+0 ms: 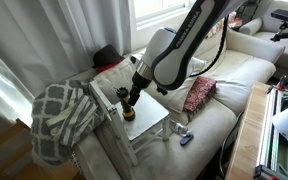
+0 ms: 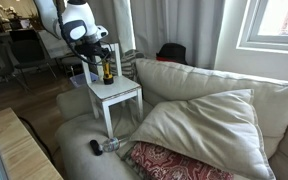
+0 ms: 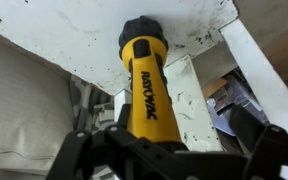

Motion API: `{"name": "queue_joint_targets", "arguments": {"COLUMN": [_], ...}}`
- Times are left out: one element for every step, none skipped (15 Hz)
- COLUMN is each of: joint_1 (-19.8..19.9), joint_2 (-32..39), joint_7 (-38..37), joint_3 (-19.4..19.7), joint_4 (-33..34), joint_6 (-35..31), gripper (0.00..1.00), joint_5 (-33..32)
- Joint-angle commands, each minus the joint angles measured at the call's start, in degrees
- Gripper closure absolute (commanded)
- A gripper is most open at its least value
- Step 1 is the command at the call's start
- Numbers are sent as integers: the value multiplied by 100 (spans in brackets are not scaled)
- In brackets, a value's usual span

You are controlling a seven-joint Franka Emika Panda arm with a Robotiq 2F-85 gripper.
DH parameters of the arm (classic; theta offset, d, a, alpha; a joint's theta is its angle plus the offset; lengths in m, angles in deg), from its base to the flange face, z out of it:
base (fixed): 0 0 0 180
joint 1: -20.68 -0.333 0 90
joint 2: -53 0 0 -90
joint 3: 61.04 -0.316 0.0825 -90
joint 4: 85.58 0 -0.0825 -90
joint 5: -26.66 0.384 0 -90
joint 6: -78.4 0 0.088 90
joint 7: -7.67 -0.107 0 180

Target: Lay the flashlight flat on the seat of the wooden chair and put the bottle of water upright on it

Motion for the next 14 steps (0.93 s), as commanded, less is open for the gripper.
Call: {"name": "queue_joint_targets", "arguments": {"joint_1": [-141, -118, -44, -45, -79, -102, -78, -80, -103, -118, -154, -208, -259, -290], "joint_2": [168, 224, 310, 352, 391, 434, 483, 518, 552, 590, 620, 634, 664, 691], "joint_7": [-942, -1120, -1258, -1417, -1553, -1702, -1838, -1933, -2037, -2127, -2202, -2268, -2321, -2360], "joint_3": [398, 413, 354, 363, 401, 430, 398, 402, 430, 451, 487, 548, 602, 636], "joint_4": [-34, -3, 37, 65, 92, 120, 151, 179, 214, 255, 305, 344, 399, 444], "joint_6": [-249, -286, -446, -554, -670, -757, -833, -880, -922, -953, -989, -1013, -1034, -1044], "gripper": [0, 0, 0, 0, 0, 0, 0, 0, 0, 0, 0, 0, 0, 0], "joint_5": [-914, -1070, -1212, -1329, -1434, -1516, -1592, -1676, -1725, -1766, -1789, -1784, -1775, -1775]}}
